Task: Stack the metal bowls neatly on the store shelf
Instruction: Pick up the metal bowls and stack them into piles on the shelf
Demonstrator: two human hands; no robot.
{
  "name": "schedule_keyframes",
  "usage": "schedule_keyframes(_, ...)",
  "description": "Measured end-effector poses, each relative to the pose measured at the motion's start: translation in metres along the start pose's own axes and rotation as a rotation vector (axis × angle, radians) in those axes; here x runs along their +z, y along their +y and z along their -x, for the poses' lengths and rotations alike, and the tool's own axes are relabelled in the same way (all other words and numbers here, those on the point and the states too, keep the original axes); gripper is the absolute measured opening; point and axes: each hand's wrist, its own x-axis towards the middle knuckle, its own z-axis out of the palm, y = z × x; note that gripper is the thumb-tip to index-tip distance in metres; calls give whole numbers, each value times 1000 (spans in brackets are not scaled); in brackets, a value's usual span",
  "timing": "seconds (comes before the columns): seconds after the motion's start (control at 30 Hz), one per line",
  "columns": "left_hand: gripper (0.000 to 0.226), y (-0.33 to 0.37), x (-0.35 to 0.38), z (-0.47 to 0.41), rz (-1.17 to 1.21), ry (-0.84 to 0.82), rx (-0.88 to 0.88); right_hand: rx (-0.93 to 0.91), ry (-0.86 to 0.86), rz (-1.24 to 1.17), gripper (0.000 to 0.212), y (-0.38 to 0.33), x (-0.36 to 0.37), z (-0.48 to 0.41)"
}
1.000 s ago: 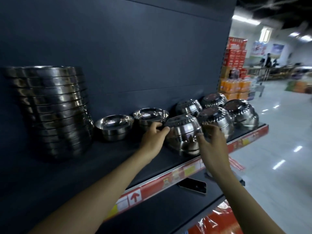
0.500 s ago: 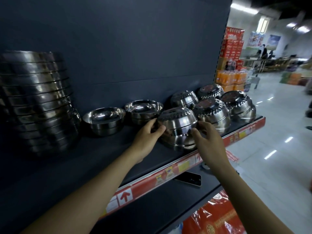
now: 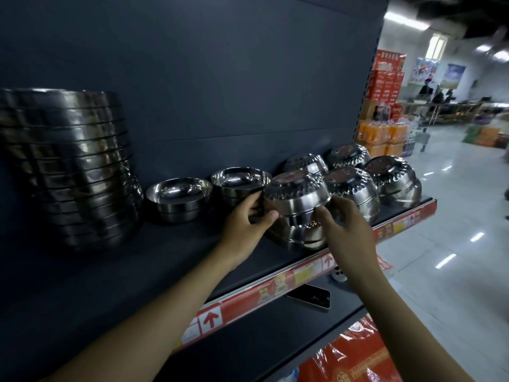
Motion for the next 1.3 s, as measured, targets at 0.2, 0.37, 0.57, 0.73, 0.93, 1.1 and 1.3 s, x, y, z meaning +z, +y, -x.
schedule_keyframes(0.2, 59, 13, -18, 11, -7, 48, 53, -59, 15, -20, 50, -13, 2, 9)
schedule_keyframes(0.37, 55, 20, -57, 25, -15, 118, 111, -95, -103, -170, 46, -27, 15, 24)
schedule_keyframes(0.57, 70, 16, -98, 59, -80, 262, 157, -125, -207, -370, 45, -42, 49, 40)
schedule_keyframes(0.73, 66, 14, -125, 84, -68, 372, 162, -105, -308, -651, 48, -52, 80, 47)
schedule_keyframes(0.93, 59, 7, -143, 104, 86, 504, 130, -200, -495, -750, 64, -50, 107, 49)
schedule_keyframes(1.1, 67, 1, -137, 105, 72, 427, 135, -234, -529, -669, 82, -38, 115, 48)
schedule_keyframes(1.3, 92, -7, -138, 107, -119, 379, 117, -338, -460, -508, 101, -29, 125, 47)
